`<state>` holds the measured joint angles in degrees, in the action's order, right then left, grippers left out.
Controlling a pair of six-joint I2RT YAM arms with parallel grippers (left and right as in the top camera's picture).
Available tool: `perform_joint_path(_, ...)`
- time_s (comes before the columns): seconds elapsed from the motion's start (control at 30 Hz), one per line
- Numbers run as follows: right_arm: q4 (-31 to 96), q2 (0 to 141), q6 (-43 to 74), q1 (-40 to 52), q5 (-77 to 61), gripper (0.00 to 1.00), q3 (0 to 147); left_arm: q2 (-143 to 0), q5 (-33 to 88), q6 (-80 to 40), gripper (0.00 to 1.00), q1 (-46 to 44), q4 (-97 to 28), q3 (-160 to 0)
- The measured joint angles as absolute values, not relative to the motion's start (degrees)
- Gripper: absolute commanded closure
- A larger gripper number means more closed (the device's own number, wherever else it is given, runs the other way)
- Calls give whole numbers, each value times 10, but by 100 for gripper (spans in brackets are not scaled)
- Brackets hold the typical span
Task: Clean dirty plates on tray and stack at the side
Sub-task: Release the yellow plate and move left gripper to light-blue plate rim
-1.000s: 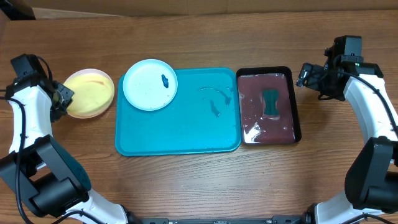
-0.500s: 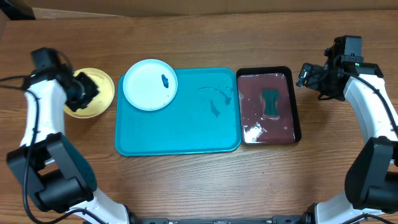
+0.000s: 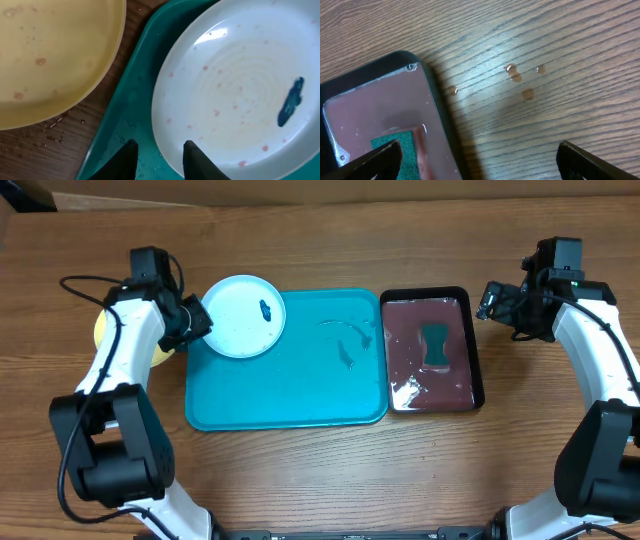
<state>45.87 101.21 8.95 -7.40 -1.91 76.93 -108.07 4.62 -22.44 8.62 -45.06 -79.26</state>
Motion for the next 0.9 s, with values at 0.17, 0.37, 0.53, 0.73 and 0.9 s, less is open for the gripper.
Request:
perform_joint_path(0.17,459,1012,90,-74,-19,0,769,-1118,38,-225,69,86,-439,-785)
perform_joint_path(0.37,459,1012,90,-74,-19,0,769,-1149,53,-223,96,86,-428,-783)
perform_joint_path(0.53,459,1012,90,-74,-19,0,769,-1149,99,-223,96,86,-452,-784)
perform_joint_path(0.73,459,1012,90,-74,-19,0,769,-1148,149,-222,96,82,-532,-784)
perform_joint_path(0.9,459,1012,90,-74,-19,0,769,-1148,157,-220,96,47,-591,-784)
